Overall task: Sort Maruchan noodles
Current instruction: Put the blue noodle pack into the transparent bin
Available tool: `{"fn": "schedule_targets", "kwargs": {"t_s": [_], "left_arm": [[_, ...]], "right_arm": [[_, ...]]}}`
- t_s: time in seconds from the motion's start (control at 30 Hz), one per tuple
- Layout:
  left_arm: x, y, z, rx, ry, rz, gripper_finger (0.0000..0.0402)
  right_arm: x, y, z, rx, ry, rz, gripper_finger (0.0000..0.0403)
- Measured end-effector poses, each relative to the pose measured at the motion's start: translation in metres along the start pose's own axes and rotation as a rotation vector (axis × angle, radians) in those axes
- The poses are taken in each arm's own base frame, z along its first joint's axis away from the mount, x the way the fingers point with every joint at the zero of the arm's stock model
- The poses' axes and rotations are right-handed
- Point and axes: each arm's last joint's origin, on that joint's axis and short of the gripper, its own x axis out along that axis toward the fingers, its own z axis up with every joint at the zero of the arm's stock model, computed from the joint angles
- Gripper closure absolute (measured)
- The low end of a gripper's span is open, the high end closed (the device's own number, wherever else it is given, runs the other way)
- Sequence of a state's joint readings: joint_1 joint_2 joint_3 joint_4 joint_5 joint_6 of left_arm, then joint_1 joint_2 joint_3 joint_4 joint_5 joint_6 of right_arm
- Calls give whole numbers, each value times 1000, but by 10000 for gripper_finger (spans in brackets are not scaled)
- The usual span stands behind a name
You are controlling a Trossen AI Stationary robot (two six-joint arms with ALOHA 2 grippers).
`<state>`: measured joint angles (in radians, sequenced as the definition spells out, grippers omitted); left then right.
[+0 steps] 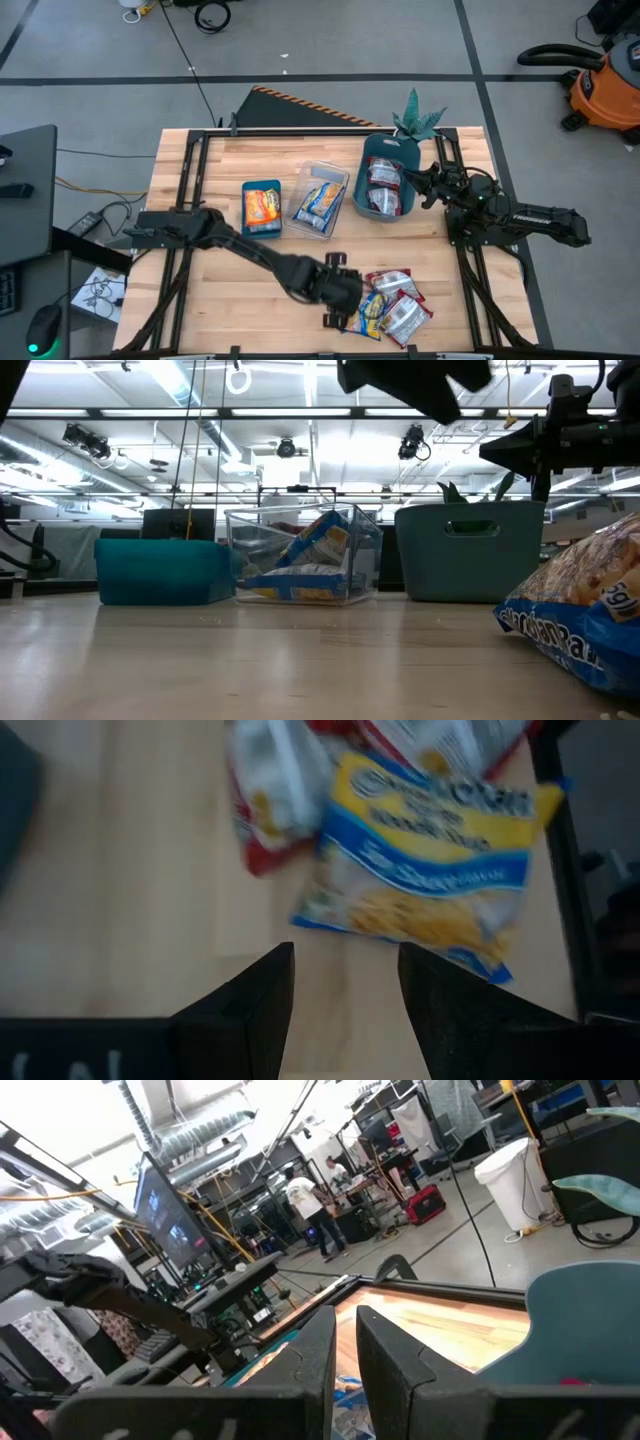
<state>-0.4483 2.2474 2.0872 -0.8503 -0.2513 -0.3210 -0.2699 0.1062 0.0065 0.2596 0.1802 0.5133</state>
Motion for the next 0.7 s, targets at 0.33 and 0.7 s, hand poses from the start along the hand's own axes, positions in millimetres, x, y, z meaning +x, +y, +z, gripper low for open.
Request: {"fn": "schedule_targets", "kwargs": {"t_s": [0.33, 0.7], "left_arm": [[43, -18, -7, 29, -57, 15, 214], [74, 24, 13, 5, -114, -179, 214]], "right_arm": [[0, 0, 0, 0, 0, 0, 353], [0, 0, 0, 0, 0, 0, 353]]}}
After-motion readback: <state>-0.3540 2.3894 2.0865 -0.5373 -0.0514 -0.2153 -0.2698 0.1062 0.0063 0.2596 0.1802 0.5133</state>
